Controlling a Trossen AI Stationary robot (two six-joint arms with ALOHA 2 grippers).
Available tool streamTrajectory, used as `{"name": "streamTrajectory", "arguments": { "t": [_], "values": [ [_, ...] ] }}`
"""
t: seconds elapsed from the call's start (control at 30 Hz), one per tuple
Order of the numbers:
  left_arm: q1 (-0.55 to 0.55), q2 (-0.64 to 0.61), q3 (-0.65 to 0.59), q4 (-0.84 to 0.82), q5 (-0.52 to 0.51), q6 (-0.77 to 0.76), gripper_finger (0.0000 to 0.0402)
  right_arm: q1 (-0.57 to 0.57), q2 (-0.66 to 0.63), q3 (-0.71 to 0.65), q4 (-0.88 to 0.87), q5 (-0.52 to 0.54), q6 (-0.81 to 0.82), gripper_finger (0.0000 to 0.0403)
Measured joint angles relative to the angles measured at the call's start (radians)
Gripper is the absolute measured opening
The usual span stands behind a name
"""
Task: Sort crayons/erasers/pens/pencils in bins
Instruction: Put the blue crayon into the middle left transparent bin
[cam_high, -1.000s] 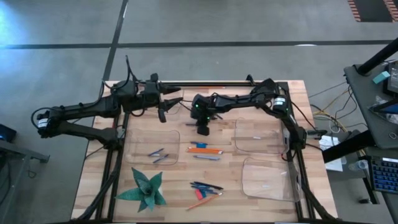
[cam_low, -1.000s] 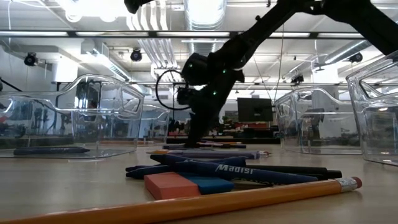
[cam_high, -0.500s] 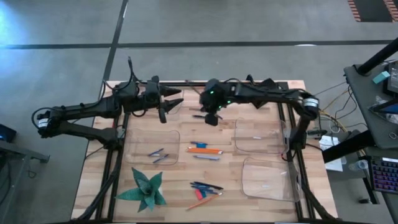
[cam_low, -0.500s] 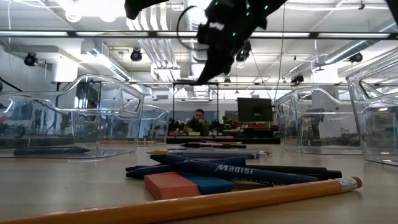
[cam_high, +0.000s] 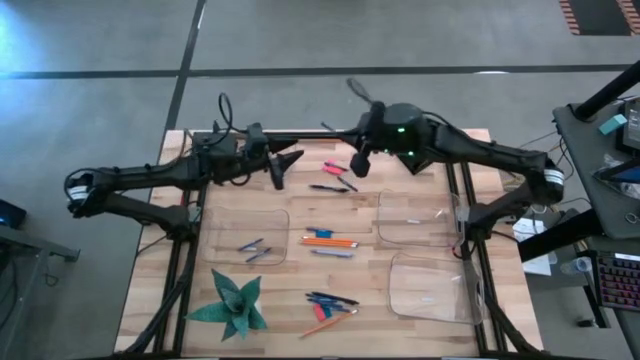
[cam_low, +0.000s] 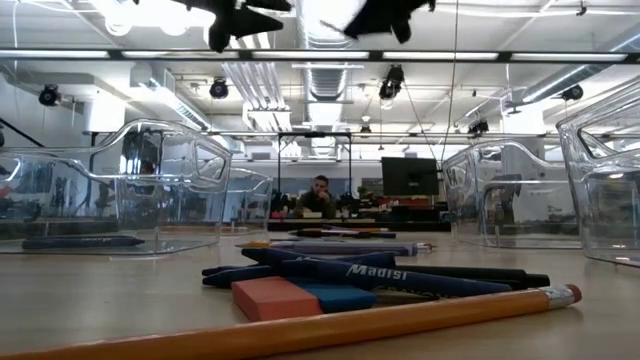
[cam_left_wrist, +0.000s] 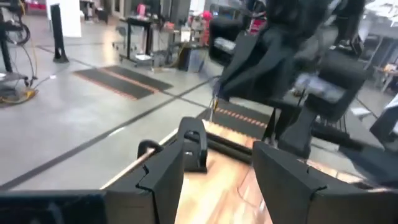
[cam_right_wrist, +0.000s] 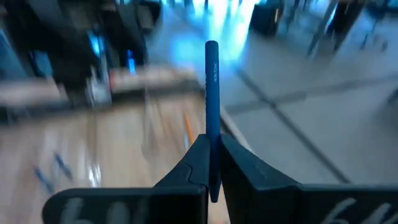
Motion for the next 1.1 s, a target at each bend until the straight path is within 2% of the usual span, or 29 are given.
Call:
{"name": "streamTrajectory", "arguments": {
  "t": [0.17,0.33,0.43,0.7,0.9,1.1],
  "values": [
    [0.000,0.084,0.004,0.182,0.002,0.027,0.0176,0.011,-0.024,-0.015,0.115,-0.017,-0.003,0.0013],
    [0.000,0.138,0.004,0.363,0.068,0.095,0.0176,0.012,-0.028,-0.015,0.178,-0.164,-0.008,0.0013],
    [-0.001,0.148,0.005,0.433,0.089,0.115,0.0176,0.012,-0.027,-0.015,0.201,-0.210,-0.008,0.0013],
    [0.000,0.148,0.009,0.497,0.146,0.134,0.0176,0.012,-0.026,-0.015,0.221,-0.250,-0.018,0.0013],
    [0.002,0.148,0.014,0.521,0.159,0.132,0.0176,0.023,-0.013,-0.015,0.283,-0.324,0.016,0.0013],
    [0.002,0.147,0.016,0.564,0.215,0.054,0.0176,0.042,0.012,-0.015,0.317,-0.324,0.018,0.0013]
  ]
}}
